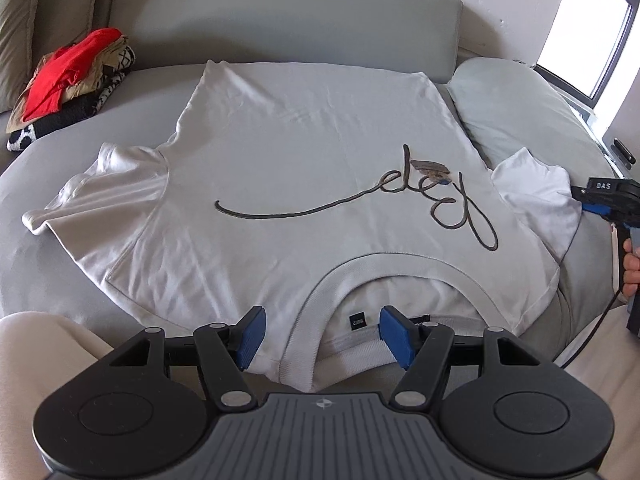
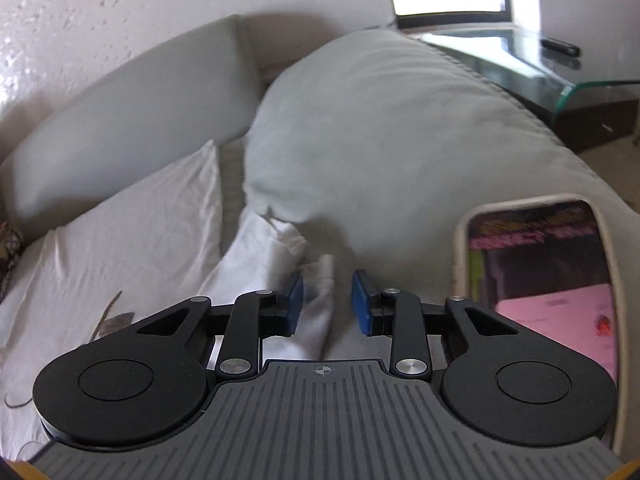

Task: Fold clothes
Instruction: 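Fold the held side edge over toward the printed center with the right gripper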

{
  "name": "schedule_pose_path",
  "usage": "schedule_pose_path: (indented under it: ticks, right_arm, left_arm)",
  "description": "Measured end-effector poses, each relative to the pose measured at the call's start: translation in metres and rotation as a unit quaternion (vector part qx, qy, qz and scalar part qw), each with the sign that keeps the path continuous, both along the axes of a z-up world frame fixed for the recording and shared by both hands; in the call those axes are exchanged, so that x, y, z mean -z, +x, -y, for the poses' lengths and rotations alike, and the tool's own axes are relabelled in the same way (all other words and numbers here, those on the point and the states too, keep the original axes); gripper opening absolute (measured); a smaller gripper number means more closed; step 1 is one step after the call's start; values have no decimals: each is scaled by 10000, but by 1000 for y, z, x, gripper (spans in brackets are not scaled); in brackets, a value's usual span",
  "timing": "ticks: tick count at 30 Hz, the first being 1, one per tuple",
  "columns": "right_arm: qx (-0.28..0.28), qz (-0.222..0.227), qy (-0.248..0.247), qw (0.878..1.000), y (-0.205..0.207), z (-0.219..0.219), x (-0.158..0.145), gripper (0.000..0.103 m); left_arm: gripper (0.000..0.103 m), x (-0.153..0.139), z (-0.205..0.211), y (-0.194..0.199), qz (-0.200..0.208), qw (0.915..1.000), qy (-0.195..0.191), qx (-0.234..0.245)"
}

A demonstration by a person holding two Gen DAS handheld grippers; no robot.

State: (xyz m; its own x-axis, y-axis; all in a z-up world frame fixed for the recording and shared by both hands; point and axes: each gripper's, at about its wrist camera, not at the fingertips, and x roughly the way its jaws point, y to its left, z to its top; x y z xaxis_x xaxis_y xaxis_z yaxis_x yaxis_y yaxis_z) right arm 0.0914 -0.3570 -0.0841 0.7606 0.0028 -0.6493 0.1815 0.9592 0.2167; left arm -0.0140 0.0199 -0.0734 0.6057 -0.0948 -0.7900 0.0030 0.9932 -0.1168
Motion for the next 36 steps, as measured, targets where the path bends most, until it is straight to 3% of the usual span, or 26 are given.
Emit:
schedule_pose_path:
  ticks: [1,4,7,10,13,22,27,31,36]
  right_arm:
    - [-67,-50,-20,10000,4,-2,1,3]
    - [165,70,-25,9998,9,1,-1,2]
    - [897,437,751,9922,-10,20,-7,2]
    - [1543,673,1719,9706,-28,43,-5,2]
    - [1718,491,1895,9655,-30,49,2,2]
    - [1005,917,733,9880,-29,-1,-32,1]
    - [277,991,60,9947,-23,-47,-50,1]
    - [-604,1086,-756,9894,-32,-101,-53,1]
    - [-1654,939,-1566,9692,-56,-160,-37,0]
  left_arm:
    - [63,0,1,0,1,10000,3,5]
    - [63,0,1,0,13,10000,-13,14]
    - [64,-1,-2,-1,55,9999,-52,-67]
    - [64,2,-8,0,13,9996,-144,-245]
    - [64,3,-12,-1,-33,9991,-246,-337]
    - [64,4,-23,-8,-13,9982,-398,-456]
    - [64,1,-28,-12,52,9976,-459,-512]
    - [64,0,-35,-13,87,9968,-557,-575]
    - [64,1,-40,-16,82,9965,-575,-605]
